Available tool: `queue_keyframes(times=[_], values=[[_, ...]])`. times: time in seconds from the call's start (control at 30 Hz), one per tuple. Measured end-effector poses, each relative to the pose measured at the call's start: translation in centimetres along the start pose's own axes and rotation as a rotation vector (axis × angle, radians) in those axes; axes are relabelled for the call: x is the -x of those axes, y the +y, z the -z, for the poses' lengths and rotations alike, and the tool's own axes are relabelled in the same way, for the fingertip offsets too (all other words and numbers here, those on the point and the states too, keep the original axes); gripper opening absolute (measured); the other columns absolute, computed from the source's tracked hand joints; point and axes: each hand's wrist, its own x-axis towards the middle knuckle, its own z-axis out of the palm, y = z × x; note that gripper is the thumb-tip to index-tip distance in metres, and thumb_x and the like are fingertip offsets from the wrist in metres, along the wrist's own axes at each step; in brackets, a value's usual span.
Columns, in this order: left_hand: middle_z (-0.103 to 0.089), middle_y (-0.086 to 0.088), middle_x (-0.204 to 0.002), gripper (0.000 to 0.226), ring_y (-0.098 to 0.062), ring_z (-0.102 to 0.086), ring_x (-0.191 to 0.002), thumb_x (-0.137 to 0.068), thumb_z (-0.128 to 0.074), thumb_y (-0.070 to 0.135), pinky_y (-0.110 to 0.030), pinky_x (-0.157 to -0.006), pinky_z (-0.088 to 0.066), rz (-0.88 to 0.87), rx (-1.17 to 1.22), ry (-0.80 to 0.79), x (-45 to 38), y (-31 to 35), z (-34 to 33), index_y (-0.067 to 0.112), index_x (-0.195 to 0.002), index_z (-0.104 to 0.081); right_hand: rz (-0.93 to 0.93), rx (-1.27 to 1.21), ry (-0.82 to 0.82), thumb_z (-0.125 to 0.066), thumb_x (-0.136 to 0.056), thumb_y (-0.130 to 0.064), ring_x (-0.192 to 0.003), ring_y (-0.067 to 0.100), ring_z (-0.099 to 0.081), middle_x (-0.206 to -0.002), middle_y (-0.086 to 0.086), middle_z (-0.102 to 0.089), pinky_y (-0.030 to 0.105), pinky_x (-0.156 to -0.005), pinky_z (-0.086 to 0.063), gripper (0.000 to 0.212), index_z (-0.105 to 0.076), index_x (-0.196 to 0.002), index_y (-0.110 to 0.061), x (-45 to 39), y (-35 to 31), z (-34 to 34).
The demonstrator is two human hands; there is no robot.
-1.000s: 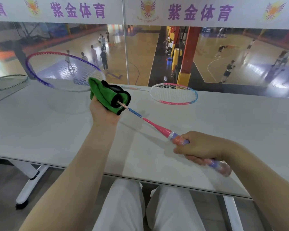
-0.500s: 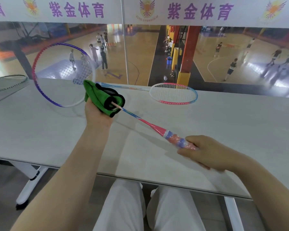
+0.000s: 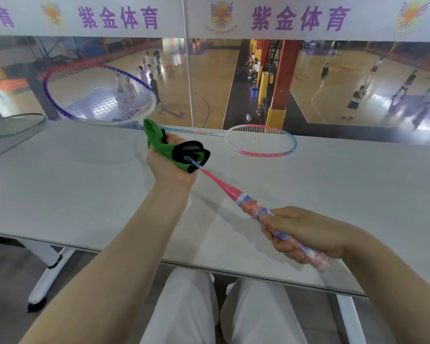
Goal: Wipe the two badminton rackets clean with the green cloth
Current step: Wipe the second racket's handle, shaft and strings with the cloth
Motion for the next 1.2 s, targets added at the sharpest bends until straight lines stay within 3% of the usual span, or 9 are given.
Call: queue_keyframes(times=[0.23,0.37,0.47,0.57,0.7,0.77,0.9,1.1,1.2], values=[[-0.026,0.008,-0.041,0.05,-0.011,-0.026,-0.034,-0.097,-0.046,0.043,-0.016,-0.052,-0.021,0.115,0.093,0.198,2.1,-4.0,-1.2,0.025,-0.055,-0.026,0.016,0.052,0.091,-0.049,-0.098,-0.047,-0.047,0.015,-0.039,-0.062,0.005,-0.045,0.025,-0.046,-0.035,0.04,-0.049,-0.081,-0.011,-0.6,-1.2,-1.3],[-0.022,0.008,-0.041,0.054,-0.01,-0.021,-0.038,-0.095,-0.049,0.046,-0.022,-0.057,-0.014,0.122,0.032,0.185,1.7,-3.3,-0.1,0.025,-0.054,-0.021,0.08,0.113,0.104,-0.058,-0.096,-0.037,-0.056,0.017,-0.05,-0.069,0.006,-0.056,0.03,-0.054,-0.047,0.04,-0.056,-0.101,0.002,-0.4,-0.4,-1.8],[-0.022,0.008,-0.042,0.052,-0.011,-0.021,-0.038,-0.094,-0.049,0.043,-0.02,-0.056,-0.017,0.08,0.01,0.208,1.3,-2.6,-0.4,0.024,-0.053,-0.024,0.115,0.144,0.135,-0.06,-0.096,-0.033,-0.058,0.017,-0.055,-0.07,0.003,-0.06,0.031,-0.059,-0.051,0.028,-0.061,-0.105,-0.007,0.2,-0.1,-1.5],[-0.021,0.007,-0.041,0.052,-0.011,-0.024,-0.038,-0.095,-0.047,0.044,-0.017,-0.053,-0.024,0.033,0.012,0.224,1.1,-1.7,-0.8,0.024,-0.055,-0.021,0.099,0.214,0.252,-0.056,-0.097,-0.04,-0.051,0.014,-0.048,-0.064,0.001,-0.057,0.027,-0.05,-0.045,0.031,-0.06,-0.095,-0.01,0.7,0.2,-1.4],[-0.028,0.003,-0.04,0.053,-0.013,-0.03,-0.039,-0.095,-0.045,0.046,-0.019,-0.052,-0.031,0.041,-0.067,0.194,1.9,-2.5,-1.6,0.022,-0.051,-0.029,0.14,0.148,0.406,-0.054,-0.097,-0.04,-0.051,0.014,-0.037,-0.058,0.0,-0.049,0.022,-0.045,-0.032,0.042,-0.059,-0.102,0.001,0.2,0.6,-1.8],[-0.034,-0.001,-0.042,0.05,-0.013,-0.033,-0.04,-0.097,-0.045,0.043,-0.021,-0.052,-0.034,0.079,-0.124,0.191,3.0,-4.1,-2.3,0.02,-0.054,-0.036,0.153,0.162,0.424,-0.053,-0.096,-0.043,-0.048,0.014,-0.038,-0.055,-0.002,-0.052,0.022,-0.044,-0.032,0.044,-0.057,-0.101,0.0,-0.4,0.0,-2.5],[-0.031,-0.003,-0.051,0.043,-0.017,-0.027,-0.053,-0.098,-0.049,0.037,-0.033,-0.059,-0.017,0.07,-0.186,0.211,4.3,-5.8,-3.0,0.018,-0.06,-0.046,0.138,0.098,0.447,-0.051,-0.095,-0.046,-0.047,0.017,-0.038,-0.053,-0.004,-0.052,0.024,-0.044,-0.031,0.045,-0.059,-0.102,-0.002,-1.4,-0.6,-3.3],[-0.036,-0.001,-0.061,0.038,-0.016,-0.034,-0.05,-0.093,-0.055,0.035,-0.025,-0.06,-0.02,0.138,-0.156,0.347,4.5,-6.2,-2.4,0.017,-0.06,-0.055,0.105,0.119,0.451,-0.051,-0.095,-0.047,-0.045,0.013,-0.041,-0.056,-0.003,-0.055,0.021,-0.044,-0.033,0.05,-0.057,-0.103,0.002,-2.2,-0.8,-3.7],[-0.039,0.0,-0.06,0.033,-0.014,-0.037,-0.051,-0.094,-0.053,0.04,-0.024,-0.057,-0.027,0.163,-0.212,0.4,4.9,-6.2,-2.5,0.013,-0.076,-0.061,0.092,0.114,0.448,-0.052,-0.095,-0.047,-0.044,0.012,-0.041,-0.056,-0.002,-0.054,0.021,-0.043,-0.033,0.052,-0.056,-0.103,0.004,-2.6,-0.8,-4.0]])
